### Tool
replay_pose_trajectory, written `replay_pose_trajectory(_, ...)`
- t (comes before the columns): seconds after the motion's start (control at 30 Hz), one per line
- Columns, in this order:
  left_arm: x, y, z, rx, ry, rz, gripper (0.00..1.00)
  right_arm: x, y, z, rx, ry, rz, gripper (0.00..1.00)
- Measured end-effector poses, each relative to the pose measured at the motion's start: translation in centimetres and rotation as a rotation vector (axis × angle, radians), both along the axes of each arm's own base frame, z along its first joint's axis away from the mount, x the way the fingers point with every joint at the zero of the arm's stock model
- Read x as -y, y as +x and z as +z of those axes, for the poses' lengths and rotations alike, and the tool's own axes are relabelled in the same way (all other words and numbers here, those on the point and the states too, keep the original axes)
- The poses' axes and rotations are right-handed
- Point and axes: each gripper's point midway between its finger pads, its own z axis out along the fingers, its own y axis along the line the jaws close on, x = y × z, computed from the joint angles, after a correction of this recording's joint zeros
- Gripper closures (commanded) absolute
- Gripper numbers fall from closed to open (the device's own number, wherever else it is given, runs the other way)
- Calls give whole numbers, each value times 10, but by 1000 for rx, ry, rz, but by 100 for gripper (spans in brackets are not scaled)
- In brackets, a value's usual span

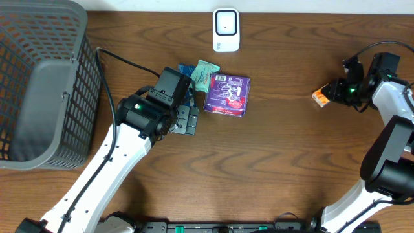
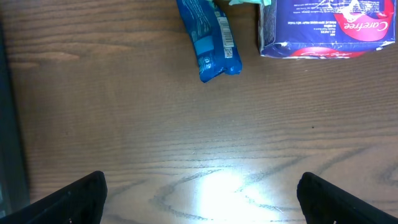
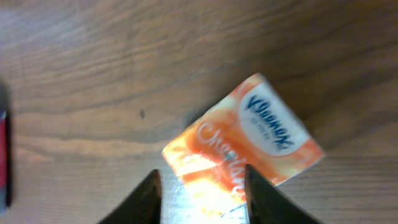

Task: Scan the item barcode
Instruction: 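Carry the orange pack right and set it down on the table, then grasp the purple Carefree box with the right gripper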

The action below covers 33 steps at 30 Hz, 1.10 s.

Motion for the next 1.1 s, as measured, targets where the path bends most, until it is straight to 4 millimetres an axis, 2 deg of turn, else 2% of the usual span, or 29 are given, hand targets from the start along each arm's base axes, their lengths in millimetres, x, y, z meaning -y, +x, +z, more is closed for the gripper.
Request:
replay_pose_trajectory(0.1, 0, 0, 0, 0, 0, 0, 2, -3, -2, 10, -30, 20, 3, 60)
replay_pose_trajectory(0.27, 0, 0, 0, 1, 0, 0, 2, -5, 14, 53, -13, 44, -1, 57)
replay_pose_trajectory(0.33, 0, 0, 0, 0, 0, 0, 2, -21, 21, 75, 8, 89, 25, 41)
replay_pose_trajectory(0.37, 0, 0, 0, 0, 0, 0, 2, -26, 23, 79, 16, 105, 37, 37)
replay_pose_trajectory(0.43, 0, 0, 0, 0, 0, 0, 2, -55, 22, 85, 1, 188, 69, 19)
replay_pose_trajectory(0.53, 0, 0, 0, 0, 0, 0, 2, -89, 17, 86, -26, 247, 127, 16)
replay_pose_trajectory(0.57, 0, 0, 0, 0, 0, 0, 2, -108, 15, 85, -39, 259, 162, 16)
replay_pose_trajectory(0.67, 0, 0, 0, 0, 0, 0, 2, -143, 10, 75, -61, 256, 233, 12)
replay_pose_trajectory(0.73, 0, 0, 0, 0, 0, 0, 2, -178, 3, 60, -79, 242, 293, 13)
replay_pose_trajectory(0.83, 0, 0, 0, 0, 0, 0, 2, -213, -1, 36, -101, 214, 274, 18)
replay_pose_trajectory(0.97, 0, 0, 0, 0, 0, 0, 2, -239, -2, 12, -102, 219, 207, 24)
replay_pose_trajectory(1.1, 0, 0, 0, 0, 0, 0, 2, -248, -6, -4, -111, 245, 142, 27)
